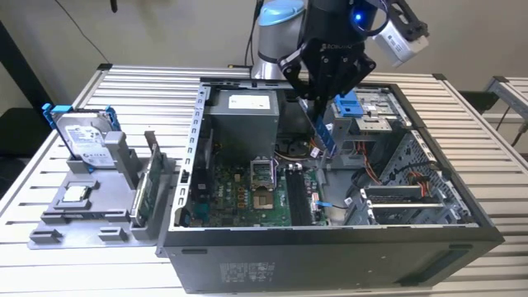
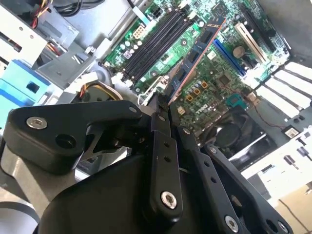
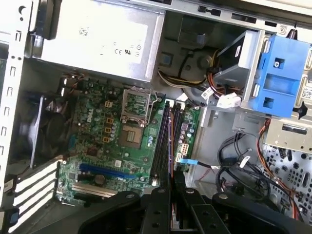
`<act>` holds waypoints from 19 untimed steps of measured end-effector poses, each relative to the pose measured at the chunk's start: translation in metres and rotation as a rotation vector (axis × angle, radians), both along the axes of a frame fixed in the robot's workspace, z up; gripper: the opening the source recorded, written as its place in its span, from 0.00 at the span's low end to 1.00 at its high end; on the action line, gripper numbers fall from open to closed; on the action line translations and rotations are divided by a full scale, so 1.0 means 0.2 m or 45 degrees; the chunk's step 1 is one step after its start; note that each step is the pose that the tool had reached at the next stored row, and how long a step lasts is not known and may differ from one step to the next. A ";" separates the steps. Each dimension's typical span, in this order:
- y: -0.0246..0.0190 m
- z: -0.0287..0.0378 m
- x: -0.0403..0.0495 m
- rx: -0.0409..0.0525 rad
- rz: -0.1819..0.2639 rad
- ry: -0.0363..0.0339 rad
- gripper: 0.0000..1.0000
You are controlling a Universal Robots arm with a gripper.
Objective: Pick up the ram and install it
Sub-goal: 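Insert the ram into the slot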
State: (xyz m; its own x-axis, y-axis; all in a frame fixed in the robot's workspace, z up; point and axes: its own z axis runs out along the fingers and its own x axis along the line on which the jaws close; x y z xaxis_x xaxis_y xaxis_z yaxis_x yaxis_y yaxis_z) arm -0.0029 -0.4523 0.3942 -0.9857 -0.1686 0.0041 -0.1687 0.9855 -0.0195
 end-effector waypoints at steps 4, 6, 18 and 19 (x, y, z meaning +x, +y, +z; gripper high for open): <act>0.000 -0.016 0.000 0.001 -0.055 -0.0008 0.14; 0.000 -0.021 0.000 0.003 -0.077 -0.0031 0.14; 0.000 -0.033 0.000 0.005 -0.106 -0.0102 0.14; 0.000 -0.035 0.000 0.005 -0.108 -0.0131 0.14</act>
